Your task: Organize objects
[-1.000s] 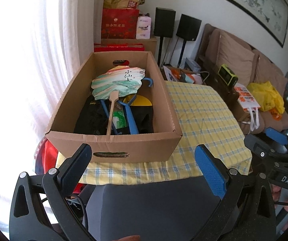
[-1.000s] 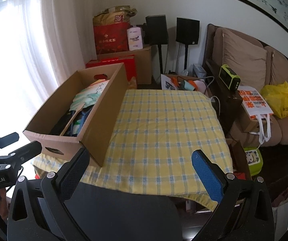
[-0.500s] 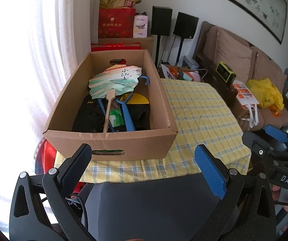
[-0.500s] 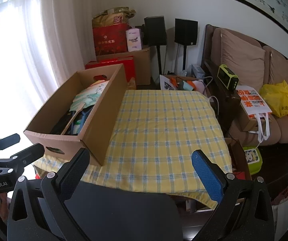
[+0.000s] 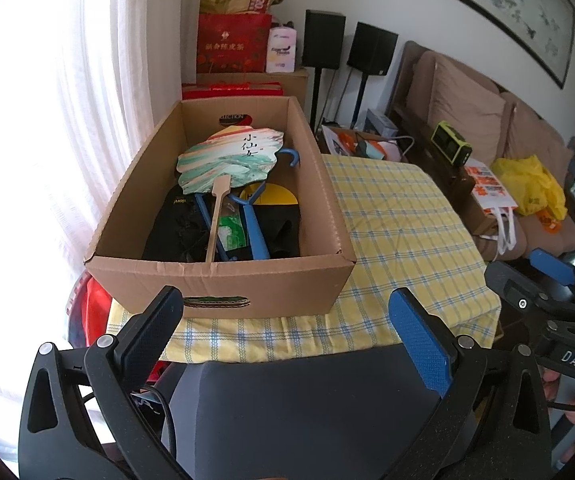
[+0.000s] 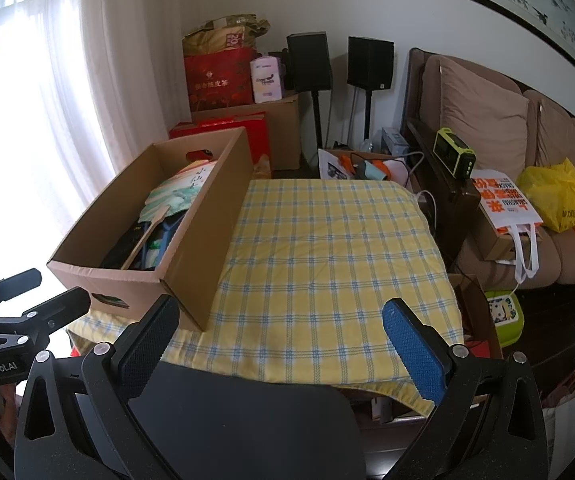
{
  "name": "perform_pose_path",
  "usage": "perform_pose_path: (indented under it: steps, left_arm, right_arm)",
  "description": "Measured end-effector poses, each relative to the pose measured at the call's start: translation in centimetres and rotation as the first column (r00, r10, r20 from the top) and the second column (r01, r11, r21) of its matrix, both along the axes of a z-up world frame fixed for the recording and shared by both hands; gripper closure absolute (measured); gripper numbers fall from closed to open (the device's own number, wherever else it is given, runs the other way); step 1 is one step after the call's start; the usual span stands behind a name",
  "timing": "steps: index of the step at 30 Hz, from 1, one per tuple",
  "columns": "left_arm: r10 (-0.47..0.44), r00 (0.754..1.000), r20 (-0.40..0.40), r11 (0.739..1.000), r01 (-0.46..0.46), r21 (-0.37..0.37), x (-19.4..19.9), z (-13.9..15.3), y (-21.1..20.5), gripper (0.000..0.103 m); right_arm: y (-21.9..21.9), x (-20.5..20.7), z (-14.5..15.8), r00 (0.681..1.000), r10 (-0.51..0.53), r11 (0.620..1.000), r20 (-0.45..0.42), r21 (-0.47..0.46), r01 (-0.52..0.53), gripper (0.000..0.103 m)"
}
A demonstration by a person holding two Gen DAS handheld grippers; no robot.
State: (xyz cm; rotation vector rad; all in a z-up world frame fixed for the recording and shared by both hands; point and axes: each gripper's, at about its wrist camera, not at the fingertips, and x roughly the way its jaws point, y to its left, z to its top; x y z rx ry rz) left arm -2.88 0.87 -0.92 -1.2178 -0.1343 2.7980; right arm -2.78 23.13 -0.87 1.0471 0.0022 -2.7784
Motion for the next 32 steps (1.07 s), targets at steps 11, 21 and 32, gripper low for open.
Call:
perform_pose_path:
  steps: [11,21,32]
  left_arm:
    - [0.001,1.0,0.001,1.0,-0.001,-0.003,-0.08,-0.02,-0.06,0.0]
    - [0.001,1.0,0.002,1.0,-0.001,-0.003,-0.03,-0.15,-0.11,0.0]
    - [0.0,1.0,0.0,1.0,0.0,-0.008,0.01,-0.21,-0.1,0.0]
  right_arm:
    - [-0.02,-0.01,0.02,1.0,-0.002,1.0,-0.001,0.0,0.002,0.0]
    - [-0.01,0.0,0.02,1.0,-0.001,1.0,-0.001,0.0,0.001,0.0]
    - [-0.01,0.02,0.04,1.0,-0.002,1.0,-0.001,0.0,0.002,0.0]
